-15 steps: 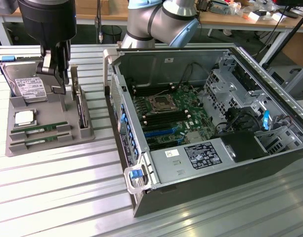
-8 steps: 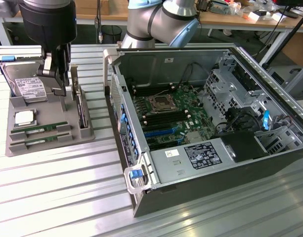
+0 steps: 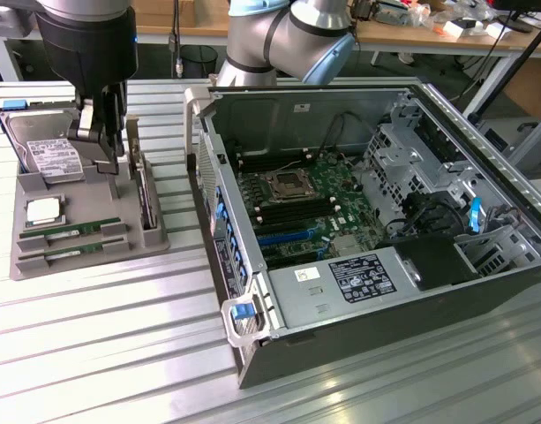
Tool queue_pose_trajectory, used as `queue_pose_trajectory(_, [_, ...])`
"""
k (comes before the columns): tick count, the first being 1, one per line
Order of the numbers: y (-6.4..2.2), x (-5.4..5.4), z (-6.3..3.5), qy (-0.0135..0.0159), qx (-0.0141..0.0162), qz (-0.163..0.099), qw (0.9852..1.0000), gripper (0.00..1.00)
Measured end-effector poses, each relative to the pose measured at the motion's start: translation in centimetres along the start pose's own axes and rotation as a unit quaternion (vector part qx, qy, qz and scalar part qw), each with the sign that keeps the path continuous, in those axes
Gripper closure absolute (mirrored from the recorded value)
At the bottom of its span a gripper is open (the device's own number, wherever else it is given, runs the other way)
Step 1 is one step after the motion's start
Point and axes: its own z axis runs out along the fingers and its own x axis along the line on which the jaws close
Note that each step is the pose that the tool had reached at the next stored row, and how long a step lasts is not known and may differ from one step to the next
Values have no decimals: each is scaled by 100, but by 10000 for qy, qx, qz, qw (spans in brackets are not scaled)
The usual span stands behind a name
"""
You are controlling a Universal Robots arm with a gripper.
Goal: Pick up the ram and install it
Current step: 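Pick up the ram and move it above insertion slot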
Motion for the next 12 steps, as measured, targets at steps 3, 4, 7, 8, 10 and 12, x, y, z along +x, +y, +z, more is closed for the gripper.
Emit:
queue_pose_trajectory(3, [-1, 0, 12, 0, 0, 0, 10000, 64])
queue_pose_trajectory(4, [-1, 0, 15, 0, 0, 0, 10000, 64])
queue_pose_trajectory(7, [-1, 0, 25, 0, 0, 0, 10000, 64])
queue_pose_trajectory(8, [-1, 1, 29, 0, 0, 0, 10000, 64])
queue_pose_trajectory(10, [-2, 1, 41, 0, 0, 0, 10000, 64])
queue_pose_trajectory(12, [-2, 1, 51, 0, 0, 0, 10000, 64])
